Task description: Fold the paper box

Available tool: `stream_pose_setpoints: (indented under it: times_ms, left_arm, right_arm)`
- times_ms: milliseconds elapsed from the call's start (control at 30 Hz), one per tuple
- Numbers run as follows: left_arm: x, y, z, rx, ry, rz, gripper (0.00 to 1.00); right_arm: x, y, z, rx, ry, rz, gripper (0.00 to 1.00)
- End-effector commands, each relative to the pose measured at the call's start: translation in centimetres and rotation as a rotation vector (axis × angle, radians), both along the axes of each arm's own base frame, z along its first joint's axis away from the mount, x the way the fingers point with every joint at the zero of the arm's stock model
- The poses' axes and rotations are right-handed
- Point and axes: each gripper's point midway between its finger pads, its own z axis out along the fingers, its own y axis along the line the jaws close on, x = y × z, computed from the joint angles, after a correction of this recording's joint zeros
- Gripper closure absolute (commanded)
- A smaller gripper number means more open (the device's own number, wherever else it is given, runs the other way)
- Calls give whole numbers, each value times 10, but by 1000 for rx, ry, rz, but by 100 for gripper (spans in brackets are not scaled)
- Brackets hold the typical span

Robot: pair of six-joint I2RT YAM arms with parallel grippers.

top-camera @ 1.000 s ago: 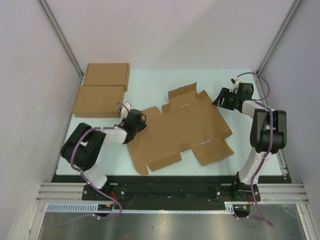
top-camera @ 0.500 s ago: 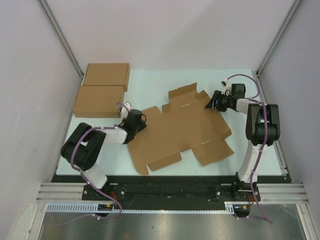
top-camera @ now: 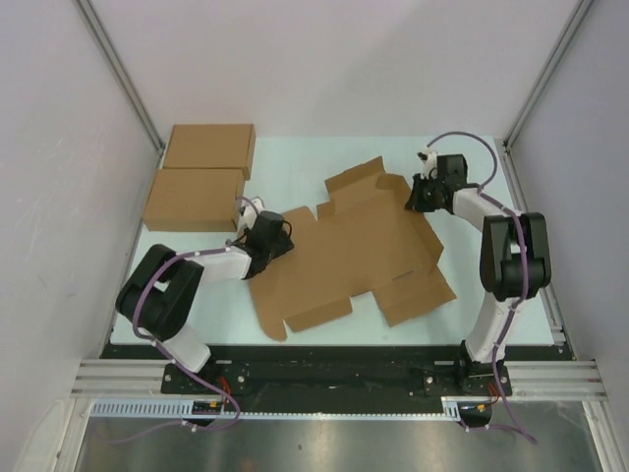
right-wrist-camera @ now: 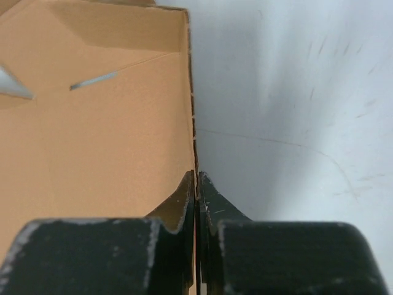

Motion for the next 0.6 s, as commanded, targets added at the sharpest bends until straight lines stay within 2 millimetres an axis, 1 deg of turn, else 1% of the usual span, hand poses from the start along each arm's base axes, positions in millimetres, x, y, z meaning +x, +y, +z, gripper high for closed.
stream_pose_setpoints:
  times_ms: [0, 33, 67, 100, 133, 167, 200, 233, 267, 300, 333, 367, 433, 467, 533, 567]
  left_arm:
    - [14, 8, 71, 94, -109, 2, 41]
    - [21, 8, 86, 98, -147, 2, 38]
    - [32, 7, 111, 111, -204, -7, 37]
    - [38, 7, 131, 111, -253, -4, 36]
    - [45, 8, 152, 131, -300, -17, 34]
    - [50, 11, 163, 140, -329, -14, 33]
    - [53, 15, 179, 137, -380, 1, 32]
    - [54, 18, 182, 147, -397, 2, 30]
    - [57, 24, 186, 146, -418, 16, 29]
    - [60, 28, 194, 135, -453, 37, 29]
    - [62, 34, 194, 140, -457, 55, 28]
    - [66, 47, 195, 146, -460, 90, 28]
    - [71, 60, 197, 160, -468, 123, 28]
    - [75, 73, 198, 174, -470, 157, 27]
    - [79, 88, 189, 199, -441, 193, 27]
    - [80, 98, 176, 210, -401, 212, 27]
  right_arm:
    - [20, 17, 122, -279, -341, 18, 100]
    - [16, 23, 143, -321, -391, 20, 100]
    - [11, 28, 153, -367, -417, 38, 100]
    - [1, 53, 162, -425, -468, 125, 100]
    - [-5, 55, 179, -486, -513, 130, 100]
    - [-11, 60, 183, -534, -532, 149, 100]
    - [-22, 82, 189, -566, -566, 194, 100]
    - [-24, 79, 195, -656, -591, 205, 100]
    - [-28, 85, 199, -698, -612, 228, 100]
    - [-35, 100, 200, -748, -641, 274, 100]
    - [-37, 96, 202, -863, -659, 291, 100]
    - [-37, 100, 207, -906, -688, 301, 100]
    - [-42, 104, 212, -992, -707, 305, 100]
    - [-42, 106, 216, -1033, -724, 324, 100]
    - [-46, 108, 219, -1047, -732, 334, 100]
    - [-48, 108, 220, -1040, -729, 328, 100]
